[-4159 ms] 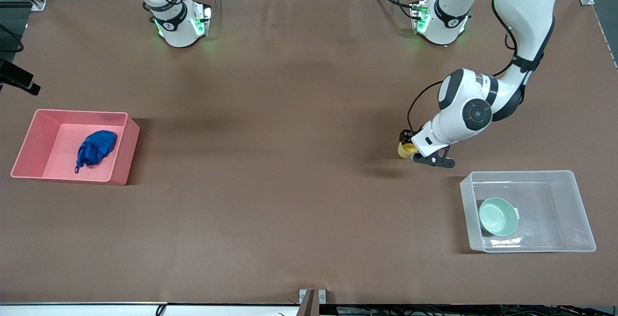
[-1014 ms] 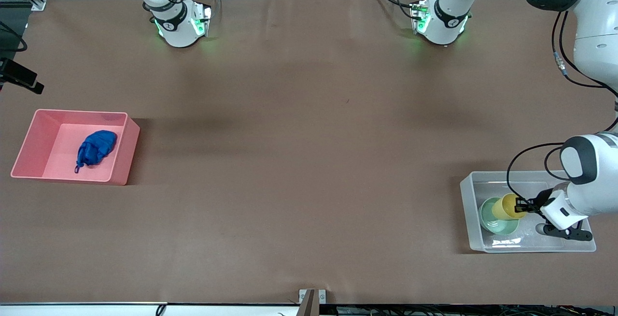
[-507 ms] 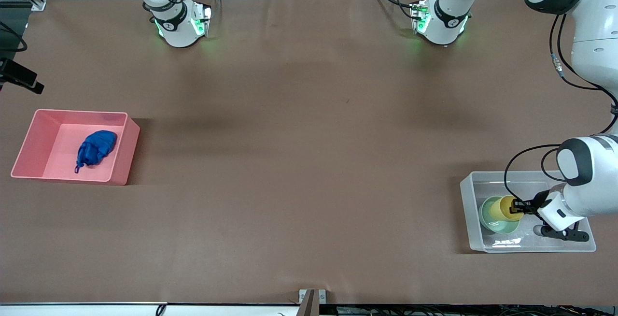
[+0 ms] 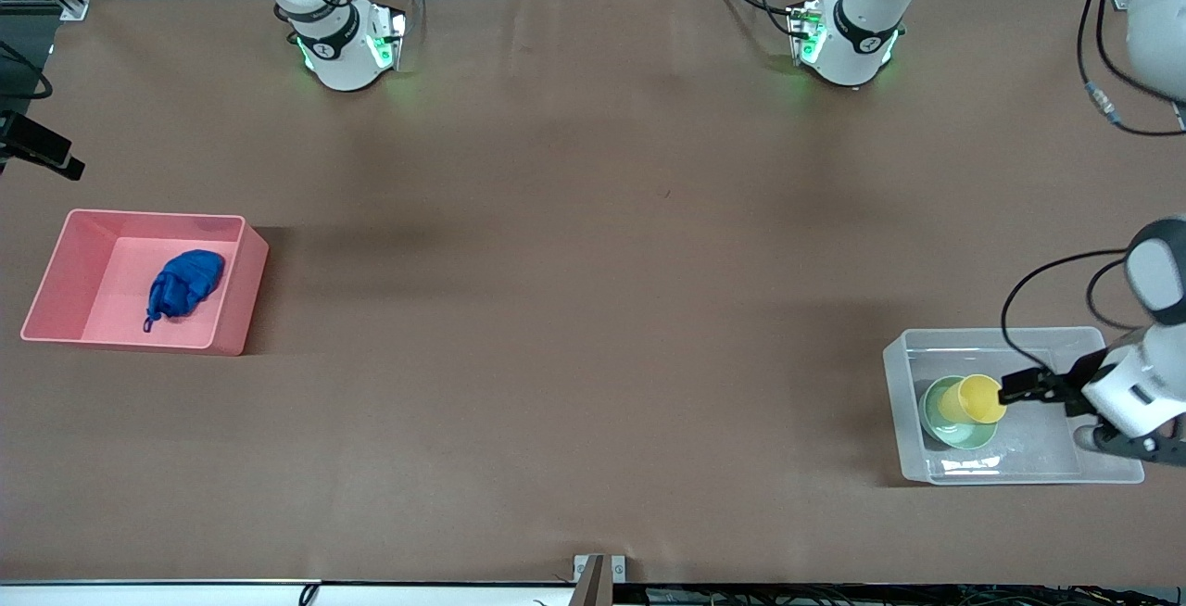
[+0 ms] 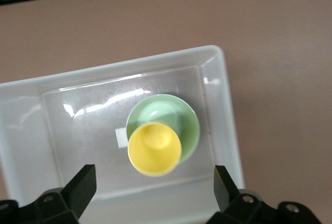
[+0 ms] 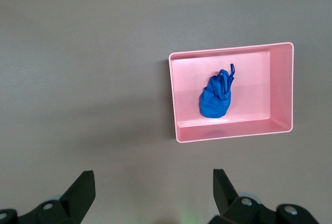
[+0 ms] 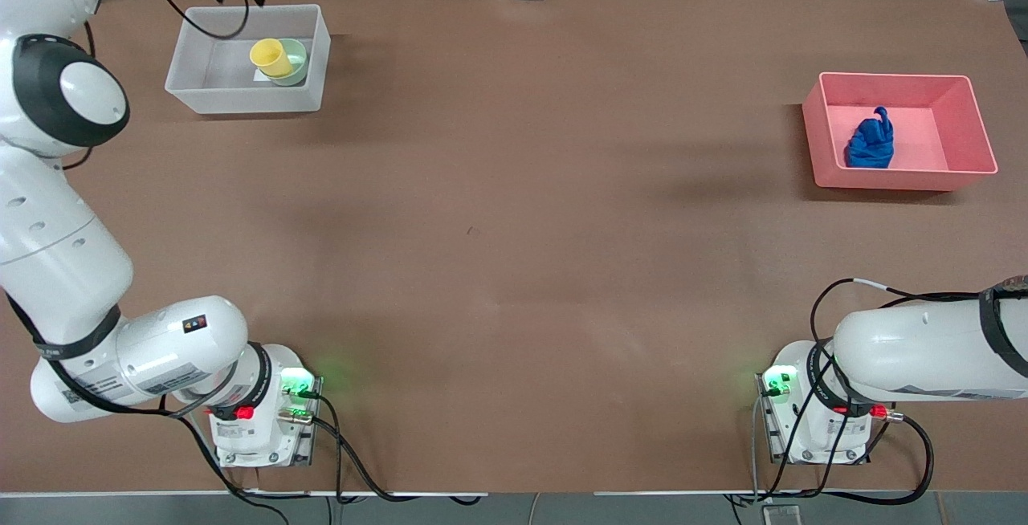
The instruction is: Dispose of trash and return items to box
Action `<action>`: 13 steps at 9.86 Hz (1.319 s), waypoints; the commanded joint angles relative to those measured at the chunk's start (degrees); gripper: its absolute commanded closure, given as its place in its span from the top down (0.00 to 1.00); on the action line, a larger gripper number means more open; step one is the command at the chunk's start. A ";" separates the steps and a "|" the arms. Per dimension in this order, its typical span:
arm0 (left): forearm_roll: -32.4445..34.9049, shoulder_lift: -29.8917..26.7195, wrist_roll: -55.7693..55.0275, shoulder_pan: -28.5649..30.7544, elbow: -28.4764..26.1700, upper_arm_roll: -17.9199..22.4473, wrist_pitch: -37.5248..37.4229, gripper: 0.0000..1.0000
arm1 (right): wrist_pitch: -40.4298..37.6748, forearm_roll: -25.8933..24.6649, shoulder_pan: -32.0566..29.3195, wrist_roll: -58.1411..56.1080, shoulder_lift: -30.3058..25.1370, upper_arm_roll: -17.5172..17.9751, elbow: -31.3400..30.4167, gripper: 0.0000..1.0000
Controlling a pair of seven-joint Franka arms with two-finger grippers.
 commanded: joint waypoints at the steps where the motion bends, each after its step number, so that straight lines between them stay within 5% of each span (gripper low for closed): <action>1: 0.88 -8.00 -2.22 0.14 -4.21 -2.12 -5.94 1.00 | 0.03 -0.36 -0.03 -0.27 -1.14 -0.03 -1.17 1.00; 5: -2.61 -23.12 -1.53 0.06 -10.01 -3.01 -13.43 1.00 | 0.03 -0.27 -0.03 -0.27 -1.14 -0.03 -1.17 1.00; 10: -9.48 -32.45 -2.22 -20.39 -11.23 18.49 -21.86 1.00 | 0.03 -0.27 -0.11 -0.27 -1.14 -0.03 -1.17 1.00; 13: -9.76 -38.95 -5.37 -23.76 -18.78 21.60 -21.96 1.00 | 0.03 -0.27 -0.03 -0.27 -1.14 -0.03 -1.17 1.00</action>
